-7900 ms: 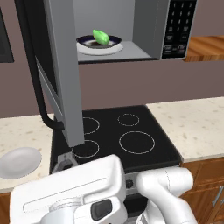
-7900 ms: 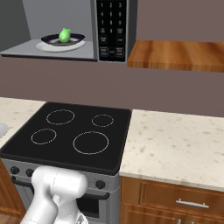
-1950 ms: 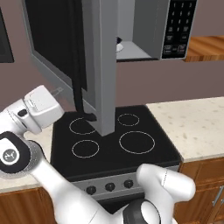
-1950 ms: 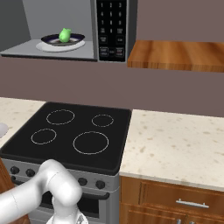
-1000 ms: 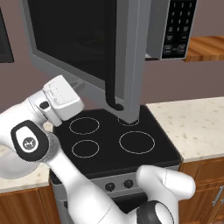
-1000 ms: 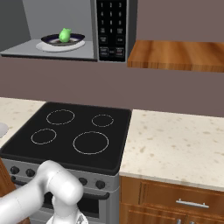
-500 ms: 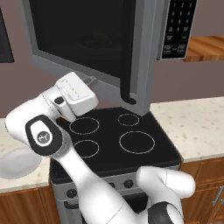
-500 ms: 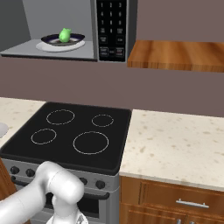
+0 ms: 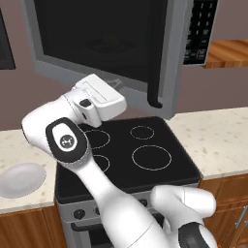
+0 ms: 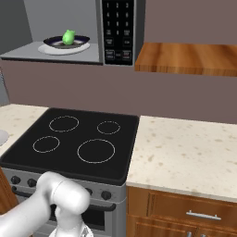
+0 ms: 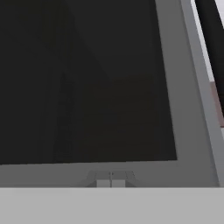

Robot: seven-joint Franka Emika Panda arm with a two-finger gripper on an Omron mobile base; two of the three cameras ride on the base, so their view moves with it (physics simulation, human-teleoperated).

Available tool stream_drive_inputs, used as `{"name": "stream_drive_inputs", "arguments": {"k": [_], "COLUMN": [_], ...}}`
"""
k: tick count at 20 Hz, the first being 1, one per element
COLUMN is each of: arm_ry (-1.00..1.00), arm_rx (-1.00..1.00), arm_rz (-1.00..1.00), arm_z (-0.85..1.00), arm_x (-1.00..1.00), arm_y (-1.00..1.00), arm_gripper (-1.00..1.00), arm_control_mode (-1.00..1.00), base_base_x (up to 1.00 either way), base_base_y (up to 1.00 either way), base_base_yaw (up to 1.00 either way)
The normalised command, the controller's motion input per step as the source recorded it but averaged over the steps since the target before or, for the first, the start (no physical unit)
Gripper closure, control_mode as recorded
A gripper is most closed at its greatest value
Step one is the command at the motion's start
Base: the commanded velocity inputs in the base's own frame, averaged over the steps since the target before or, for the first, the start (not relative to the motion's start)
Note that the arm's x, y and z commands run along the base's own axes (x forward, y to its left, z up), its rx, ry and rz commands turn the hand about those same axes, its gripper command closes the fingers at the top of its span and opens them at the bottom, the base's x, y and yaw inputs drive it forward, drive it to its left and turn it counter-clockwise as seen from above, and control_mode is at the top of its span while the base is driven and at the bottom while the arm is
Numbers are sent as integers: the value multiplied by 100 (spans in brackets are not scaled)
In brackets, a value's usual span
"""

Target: Pick the corn from the counter and place it in the microwave. Then turn on the microwave.

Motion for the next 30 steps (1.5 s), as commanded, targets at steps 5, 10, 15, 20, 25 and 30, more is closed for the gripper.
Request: {"name": "stream_drive_inputs", "arguments": {"k": [5,10,15,20,25,30], "arm_ry": [0,1,6,7,5,4], "arm_rx": [8,8,8,8,8,7], "arm_rz": [8,13,16,16,16,17], "arm_z": [12,5,0,0,0,0], "arm_x": [14,22,32,37,36,37], "arm_y": [-24,-12,-9,-8,-7,-5], "arm_gripper": [100,100,100,100,100,100], "arm_control_mode": [-100,-100,-100,-100,-100,-100], "base_base_x": [0,0,0,0,0,0], "base_base_y": [0,0,0,0,0,0], "base_base_yaw": [0,0,0,0,0,0]}}
